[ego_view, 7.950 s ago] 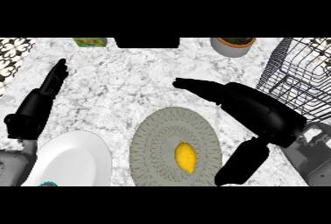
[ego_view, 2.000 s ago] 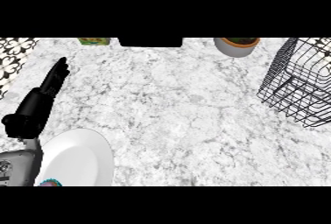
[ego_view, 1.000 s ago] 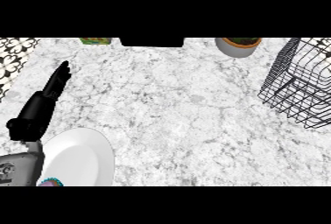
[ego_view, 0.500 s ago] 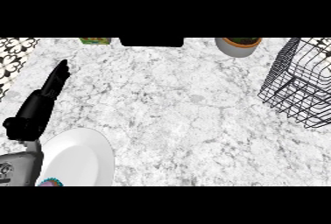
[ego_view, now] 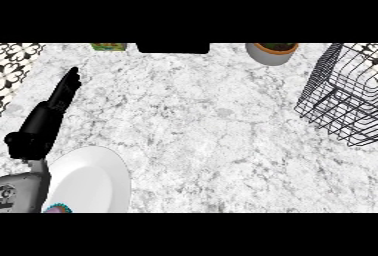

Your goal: Pick the lemon from the placemat and place it in the basket

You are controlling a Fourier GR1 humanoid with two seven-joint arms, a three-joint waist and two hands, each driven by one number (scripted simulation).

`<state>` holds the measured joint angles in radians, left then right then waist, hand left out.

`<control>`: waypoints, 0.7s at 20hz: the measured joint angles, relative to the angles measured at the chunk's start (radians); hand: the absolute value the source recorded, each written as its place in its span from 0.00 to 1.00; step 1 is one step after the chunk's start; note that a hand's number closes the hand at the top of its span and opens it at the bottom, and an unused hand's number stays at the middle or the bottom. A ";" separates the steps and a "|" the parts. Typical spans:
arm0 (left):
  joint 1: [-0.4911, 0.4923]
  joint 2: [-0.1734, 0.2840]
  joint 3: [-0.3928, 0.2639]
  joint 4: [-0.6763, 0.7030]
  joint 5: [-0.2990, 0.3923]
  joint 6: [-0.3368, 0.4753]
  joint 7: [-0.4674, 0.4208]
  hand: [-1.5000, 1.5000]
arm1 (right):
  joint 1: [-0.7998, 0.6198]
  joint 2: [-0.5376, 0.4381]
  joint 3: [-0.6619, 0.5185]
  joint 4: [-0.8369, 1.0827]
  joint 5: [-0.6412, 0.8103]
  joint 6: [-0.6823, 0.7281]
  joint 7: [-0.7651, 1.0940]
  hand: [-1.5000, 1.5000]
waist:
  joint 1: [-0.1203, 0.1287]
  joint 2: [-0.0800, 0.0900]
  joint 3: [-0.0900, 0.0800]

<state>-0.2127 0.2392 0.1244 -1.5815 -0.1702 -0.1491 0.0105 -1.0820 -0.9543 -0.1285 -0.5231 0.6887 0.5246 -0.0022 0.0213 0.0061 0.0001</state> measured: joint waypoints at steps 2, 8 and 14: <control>0.001 -0.003 -0.001 0.006 -0.008 0.007 -0.009 0.50 | -0.004 0.012 -0.014 0.014 -0.011 0.013 -0.007 0.00 | -0.003 -0.001 0.000; -0.018 0.004 0.013 0.009 0.003 -0.001 0.000 0.50 | -0.042 0.028 -0.111 0.052 -0.081 -0.023 0.001 0.00 | -0.003 0.000 0.000; -0.024 0.000 0.011 0.027 -0.007 0.007 -0.009 0.50 | -0.082 0.017 -0.293 0.106 -0.207 -0.181 0.085 0.00 | -0.007 0.000 0.001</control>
<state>-0.2367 0.2392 0.1353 -1.5540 -0.1769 -0.1425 0.0011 -1.1640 -0.9376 -0.4213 -0.4175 0.4822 0.3433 0.0825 0.0148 0.0066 0.0007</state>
